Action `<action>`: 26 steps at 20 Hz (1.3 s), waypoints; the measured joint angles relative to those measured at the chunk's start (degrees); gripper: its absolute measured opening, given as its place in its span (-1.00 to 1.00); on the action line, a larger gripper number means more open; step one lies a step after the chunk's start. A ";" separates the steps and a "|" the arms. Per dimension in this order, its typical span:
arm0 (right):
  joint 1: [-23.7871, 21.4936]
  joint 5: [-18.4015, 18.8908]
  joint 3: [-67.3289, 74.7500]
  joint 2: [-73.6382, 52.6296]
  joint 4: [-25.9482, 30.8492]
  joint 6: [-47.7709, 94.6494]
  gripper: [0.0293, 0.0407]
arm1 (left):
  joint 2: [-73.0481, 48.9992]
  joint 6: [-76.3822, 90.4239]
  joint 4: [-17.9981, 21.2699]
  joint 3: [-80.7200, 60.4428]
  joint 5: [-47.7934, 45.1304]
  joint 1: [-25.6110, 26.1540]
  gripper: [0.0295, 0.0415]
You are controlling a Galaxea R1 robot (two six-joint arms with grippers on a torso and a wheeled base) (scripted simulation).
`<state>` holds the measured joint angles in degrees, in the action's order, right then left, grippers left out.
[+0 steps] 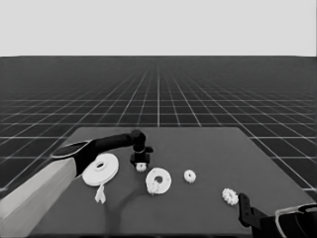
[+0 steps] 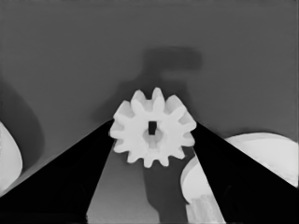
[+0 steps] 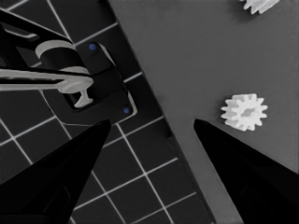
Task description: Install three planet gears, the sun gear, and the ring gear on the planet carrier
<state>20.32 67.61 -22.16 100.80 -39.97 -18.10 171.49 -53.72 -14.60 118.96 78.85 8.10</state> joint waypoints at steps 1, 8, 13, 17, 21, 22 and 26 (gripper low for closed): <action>0.00 0.00 0.00 0.00 0.00 0.00 0.61 | 0.02 0.00 0.00 0.00 -0.01 0.00 -0.71; 0.00 0.00 0.00 0.00 0.00 0.00 0.61 | -3.37 -4.51 4.33 -8.87 4.81 -6.04 -0.72; 0.00 0.00 0.00 0.00 0.00 0.00 0.61 | -3.83 -5.22 7.29 -10.32 6.54 -9.63 -0.72; 0.00 0.00 0.00 0.00 0.00 0.00 0.61 | -1.41 -9.43 6.95 -11.60 7.11 -9.63 -0.72; 0.00 0.00 0.00 0.00 0.00 0.00 0.61 | 3.62 -13.79 6.50 -11.62 7.63 -9.36 -0.72; 0.00 0.00 0.00 0.00 0.00 0.00 0.61 | 3.87 -13.99 6.47 -11.52 7.66 -9.36 -0.72; 0.00 0.00 0.00 0.00 0.00 0.00 0.61 | 4.17 -14.24 6.45 -11.38 7.70 -9.35 -0.72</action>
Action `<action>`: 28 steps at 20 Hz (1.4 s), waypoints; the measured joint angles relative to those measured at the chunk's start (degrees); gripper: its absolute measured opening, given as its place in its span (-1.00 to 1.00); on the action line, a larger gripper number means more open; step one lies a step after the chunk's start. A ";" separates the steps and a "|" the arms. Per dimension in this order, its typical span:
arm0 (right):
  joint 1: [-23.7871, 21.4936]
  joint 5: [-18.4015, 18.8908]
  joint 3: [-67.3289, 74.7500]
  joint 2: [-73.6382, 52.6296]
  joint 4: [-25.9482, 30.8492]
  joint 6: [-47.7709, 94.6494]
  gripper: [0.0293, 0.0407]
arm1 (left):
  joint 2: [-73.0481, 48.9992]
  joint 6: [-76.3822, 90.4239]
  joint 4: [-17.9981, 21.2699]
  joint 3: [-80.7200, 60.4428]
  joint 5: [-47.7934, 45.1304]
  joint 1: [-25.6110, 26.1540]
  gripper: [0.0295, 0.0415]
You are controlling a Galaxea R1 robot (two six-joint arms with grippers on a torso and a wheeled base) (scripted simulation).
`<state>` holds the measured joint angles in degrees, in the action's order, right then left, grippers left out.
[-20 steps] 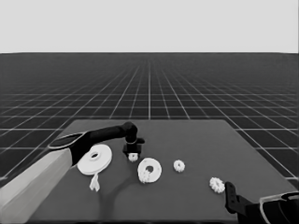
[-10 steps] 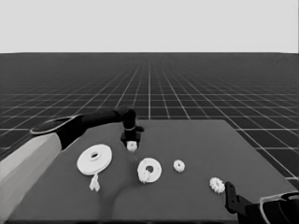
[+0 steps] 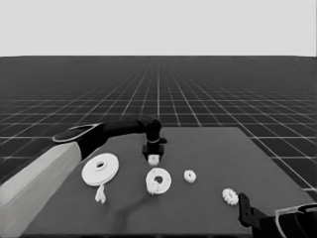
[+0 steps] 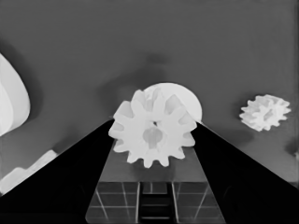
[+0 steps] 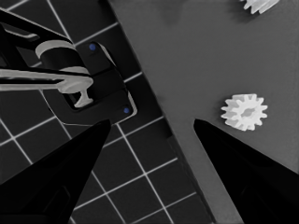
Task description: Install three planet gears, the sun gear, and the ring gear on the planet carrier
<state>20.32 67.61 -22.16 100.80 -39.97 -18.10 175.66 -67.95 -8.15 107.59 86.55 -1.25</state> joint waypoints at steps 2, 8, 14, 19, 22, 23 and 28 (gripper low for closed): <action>0.00 0.00 0.00 0.00 0.00 0.00 0.61 | 1.22 2.07 -4.84 3.73 -2.49 5.39 -0.72; 0.00 0.00 0.00 0.00 0.00 0.00 0.61 | 2.29 3.73 -7.01 6.87 -4.16 8.05 -0.72; 0.00 0.00 0.00 0.00 0.00 0.00 0.61 | 2.32 3.79 -7.10 7.00 -4.24 8.16 0.47; 0.00 0.00 0.00 0.00 0.00 0.00 0.61 | 2.32 3.79 -7.10 7.01 -4.24 8.16 0.49; 0.00 0.00 0.00 0.00 0.00 0.00 0.61 | 0.37 0.65 -2.78 1.25 -1.14 3.04 0.49; 0.00 0.00 0.00 0.00 0.00 0.00 0.61 | 0.17 0.26 -1.67 0.57 -0.64 1.70 0.49; 0.00 0.00 0.00 0.00 0.00 0.00 0.61 | 0.03 -0.04 -0.12 0.02 -0.04 0.08 0.49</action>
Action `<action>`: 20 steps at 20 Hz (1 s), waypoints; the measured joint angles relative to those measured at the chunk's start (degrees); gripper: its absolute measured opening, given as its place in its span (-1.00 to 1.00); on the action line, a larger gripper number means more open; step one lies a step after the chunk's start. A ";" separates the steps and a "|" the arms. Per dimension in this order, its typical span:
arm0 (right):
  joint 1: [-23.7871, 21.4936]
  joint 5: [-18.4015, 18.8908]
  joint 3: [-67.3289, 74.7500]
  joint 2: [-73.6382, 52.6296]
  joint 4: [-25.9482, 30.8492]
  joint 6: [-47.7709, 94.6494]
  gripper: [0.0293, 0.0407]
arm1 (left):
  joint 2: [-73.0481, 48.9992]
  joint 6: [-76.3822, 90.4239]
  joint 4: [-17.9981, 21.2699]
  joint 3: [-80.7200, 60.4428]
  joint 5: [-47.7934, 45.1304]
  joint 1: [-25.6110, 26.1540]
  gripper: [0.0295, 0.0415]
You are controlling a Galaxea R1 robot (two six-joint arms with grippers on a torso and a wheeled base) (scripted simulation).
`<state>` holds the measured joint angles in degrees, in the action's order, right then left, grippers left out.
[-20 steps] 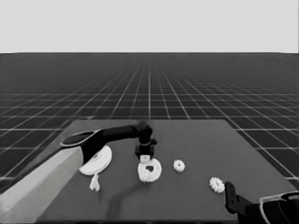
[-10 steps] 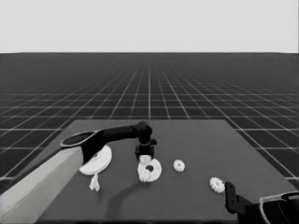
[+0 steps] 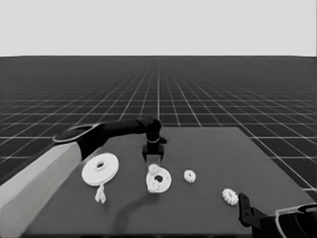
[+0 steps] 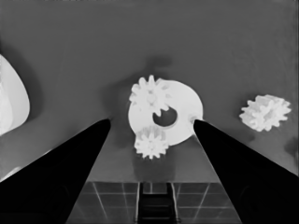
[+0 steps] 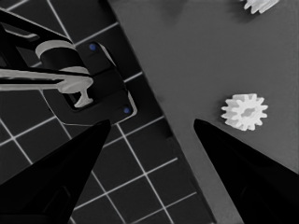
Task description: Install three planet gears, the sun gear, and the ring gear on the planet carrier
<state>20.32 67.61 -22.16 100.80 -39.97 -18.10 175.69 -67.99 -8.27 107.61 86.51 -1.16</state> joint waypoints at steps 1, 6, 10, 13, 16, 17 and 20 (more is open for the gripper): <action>0.00 0.00 0.00 0.00 0.00 0.00 0.61 | 0.00 0.00 0.05 0.00 0.02 -0.04 0.49; 0.00 0.00 0.00 0.00 0.00 0.00 0.61 | -62.80 75.66 -8.34 -71.88 -41.93 -15.70 0.61; 0.00 0.00 0.00 0.00 0.00 0.00 0.61 | -73.75 86.61 -9.35 -82.30 -47.06 -18.09 0.49; -16.09 18.89 -11.06 18.09 14.67 -27.68 0.82 | -74.87 87.79 -9.47 -83.40 -47.61 -18.37 0.49; -21.23 19.35 -47.18 43.73 27.44 -48.88 0.65 | -75.08 88.03 -9.49 -83.61 -47.72 -18.42 0.49; -21.20 19.00 -52.49 46.14 28.63 -49.49 0.63 | -75.11 88.06 -9.49 -83.64 -47.74 -18.43 0.49; -21.09 18.66 -59.27 49.12 30.04 -49.70 0.61 | -75.13 88.09 -9.50 -83.66 -47.75 -18.44 0.49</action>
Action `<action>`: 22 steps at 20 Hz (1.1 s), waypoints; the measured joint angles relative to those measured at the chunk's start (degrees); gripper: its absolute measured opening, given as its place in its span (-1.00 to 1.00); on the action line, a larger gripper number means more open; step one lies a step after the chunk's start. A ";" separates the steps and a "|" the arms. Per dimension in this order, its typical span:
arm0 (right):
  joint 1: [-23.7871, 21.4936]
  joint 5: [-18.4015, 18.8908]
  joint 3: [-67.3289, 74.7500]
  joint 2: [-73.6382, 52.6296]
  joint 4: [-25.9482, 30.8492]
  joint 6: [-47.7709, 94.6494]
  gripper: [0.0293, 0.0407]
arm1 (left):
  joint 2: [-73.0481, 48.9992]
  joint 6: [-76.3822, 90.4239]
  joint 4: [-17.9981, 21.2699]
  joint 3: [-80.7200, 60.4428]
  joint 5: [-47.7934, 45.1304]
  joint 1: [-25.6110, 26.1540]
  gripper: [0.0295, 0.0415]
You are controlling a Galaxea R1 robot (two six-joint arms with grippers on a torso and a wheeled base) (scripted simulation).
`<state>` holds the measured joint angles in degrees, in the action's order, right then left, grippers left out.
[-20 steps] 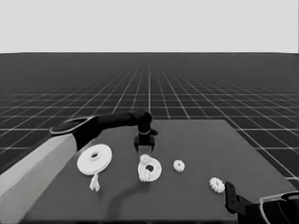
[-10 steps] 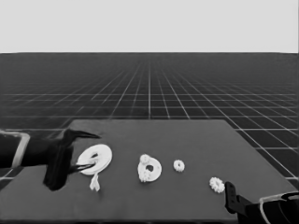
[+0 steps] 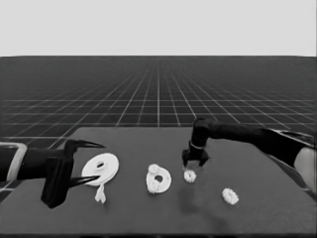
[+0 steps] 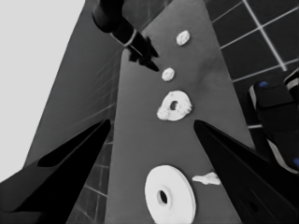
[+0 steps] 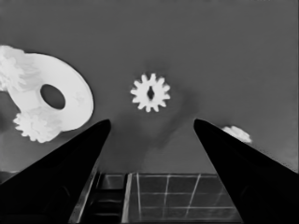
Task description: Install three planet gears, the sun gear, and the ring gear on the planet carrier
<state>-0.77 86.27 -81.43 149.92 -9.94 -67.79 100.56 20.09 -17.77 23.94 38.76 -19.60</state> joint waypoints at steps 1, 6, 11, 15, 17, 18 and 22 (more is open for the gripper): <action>0.02 -0.03 -0.79 0.34 0.15 0.03 0.61 | 0.00 0.00 0.00 0.00 0.00 0.00 0.49; 10.05 -5.00 -8.48 3.15 -8.32 3.27 0.61 | -0.01 0.01 0.00 -0.01 0.00 0.00 0.49; 11.11 -5.82 -9.92 3.69 -9.20 3.90 0.61 | -0.01 0.01 0.00 -0.01 0.00 0.00 0.49; 11.15 -5.87 -10.01 3.72 -9.26 3.94 -0.66 | -0.01 0.01 0.00 -0.01 0.00 0.00 0.49; 11.15 -5.88 -10.02 3.73 -9.27 3.94 -0.66 | -0.01 0.01 0.00 -0.01 0.00 0.00 0.49; 11.14 -5.88 -10.02 3.73 -9.27 3.94 -0.66 | -0.01 0.01 0.00 -0.01 0.00 0.00 0.49; 11.14 -5.88 -10.02 3.73 -9.27 3.94 -0.66 | -0.01 0.01 0.00 -0.01 0.00 0.00 0.49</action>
<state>10.38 80.39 -91.45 153.65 -19.21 -63.85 100.55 20.10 -17.77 23.94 38.76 -19.61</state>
